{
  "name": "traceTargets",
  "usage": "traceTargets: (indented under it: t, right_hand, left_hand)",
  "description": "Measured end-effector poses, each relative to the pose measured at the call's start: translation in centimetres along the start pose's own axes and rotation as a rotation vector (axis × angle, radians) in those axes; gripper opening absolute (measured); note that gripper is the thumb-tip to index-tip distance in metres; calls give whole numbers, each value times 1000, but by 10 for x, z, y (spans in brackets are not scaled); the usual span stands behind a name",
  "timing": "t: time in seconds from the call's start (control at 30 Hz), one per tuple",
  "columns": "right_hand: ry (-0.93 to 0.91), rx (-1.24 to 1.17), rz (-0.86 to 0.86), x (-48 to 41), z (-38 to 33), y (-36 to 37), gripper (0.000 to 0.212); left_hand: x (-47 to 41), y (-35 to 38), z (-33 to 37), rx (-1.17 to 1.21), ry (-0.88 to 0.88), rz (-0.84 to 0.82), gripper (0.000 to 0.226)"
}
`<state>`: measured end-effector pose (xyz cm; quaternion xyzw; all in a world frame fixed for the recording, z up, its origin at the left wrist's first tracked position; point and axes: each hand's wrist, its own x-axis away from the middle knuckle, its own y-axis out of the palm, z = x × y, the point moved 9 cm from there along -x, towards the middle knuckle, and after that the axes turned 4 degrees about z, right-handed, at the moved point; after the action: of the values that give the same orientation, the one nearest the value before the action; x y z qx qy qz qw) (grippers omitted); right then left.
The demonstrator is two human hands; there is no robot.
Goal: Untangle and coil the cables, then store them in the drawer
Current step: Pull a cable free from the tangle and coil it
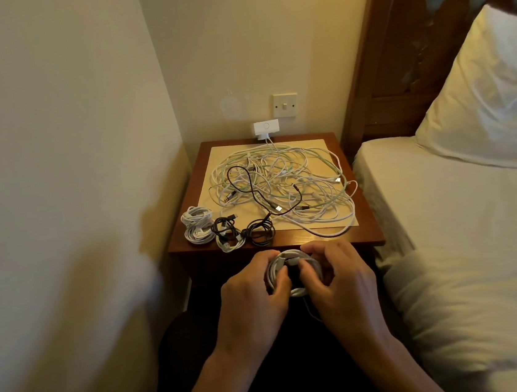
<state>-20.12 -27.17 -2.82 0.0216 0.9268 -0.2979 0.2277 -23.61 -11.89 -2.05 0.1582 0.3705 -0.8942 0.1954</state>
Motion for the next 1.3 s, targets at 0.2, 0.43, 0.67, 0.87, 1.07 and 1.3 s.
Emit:
traceTargets:
  t: [0.2,0.43,0.67,0.87,1.07,1.3]
  right_hand:
    - [92,-117,79,-3,5,-9,18]
    - [222,-153,-52,4,21,4,34]
    - [214,-300,-129,-5,10,-7,19]
    - [293,-390,-176,-2,12,-2,19]
    - [65,-132,-35,-5,2,-7,29]
    - [122,-182,-64,-5,5,-3,28]
  left_hand:
    - [-3,3,3,72,15,-23,22]
    - [8,5,10,270,-12,-45,24]
    - [-1,6,-6,407,-220,-38,20]
    - [2,9,-13,453,-278,-10,20]
    - [6,8,-11,467,-309,-45,16]
    - [12,15,-18,652,-433,-148,18]
